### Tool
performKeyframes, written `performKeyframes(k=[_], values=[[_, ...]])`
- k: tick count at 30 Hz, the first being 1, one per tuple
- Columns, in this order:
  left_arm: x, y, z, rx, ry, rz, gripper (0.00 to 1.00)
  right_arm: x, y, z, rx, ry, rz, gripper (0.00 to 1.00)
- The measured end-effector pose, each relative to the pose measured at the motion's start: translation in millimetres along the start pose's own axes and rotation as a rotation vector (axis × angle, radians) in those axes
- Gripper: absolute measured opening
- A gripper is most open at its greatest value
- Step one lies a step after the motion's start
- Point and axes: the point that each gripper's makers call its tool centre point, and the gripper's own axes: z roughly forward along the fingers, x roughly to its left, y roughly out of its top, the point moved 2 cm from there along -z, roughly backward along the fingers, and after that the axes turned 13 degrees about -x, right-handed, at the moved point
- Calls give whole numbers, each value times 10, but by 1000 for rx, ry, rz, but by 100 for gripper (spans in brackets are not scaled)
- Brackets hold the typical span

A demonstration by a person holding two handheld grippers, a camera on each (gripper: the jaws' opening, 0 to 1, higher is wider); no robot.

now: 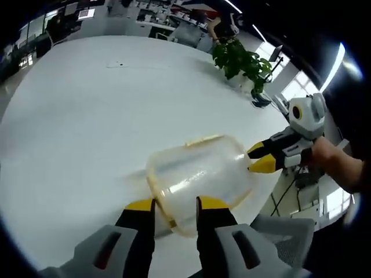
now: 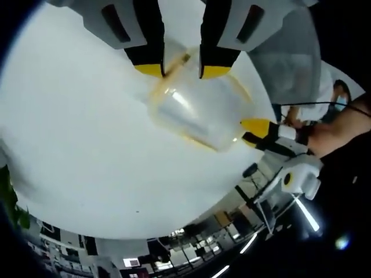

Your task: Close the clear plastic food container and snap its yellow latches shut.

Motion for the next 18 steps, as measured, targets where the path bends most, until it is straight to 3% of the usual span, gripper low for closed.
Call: performKeyframes(k=[9, 18], values=[[6, 20, -49, -27, 10, -11, 25, 16, 34, -10, 23, -27, -81, 21], [27, 21, -55, -19, -9, -20, 25, 1, 41, -10, 27, -13, -74, 22]])
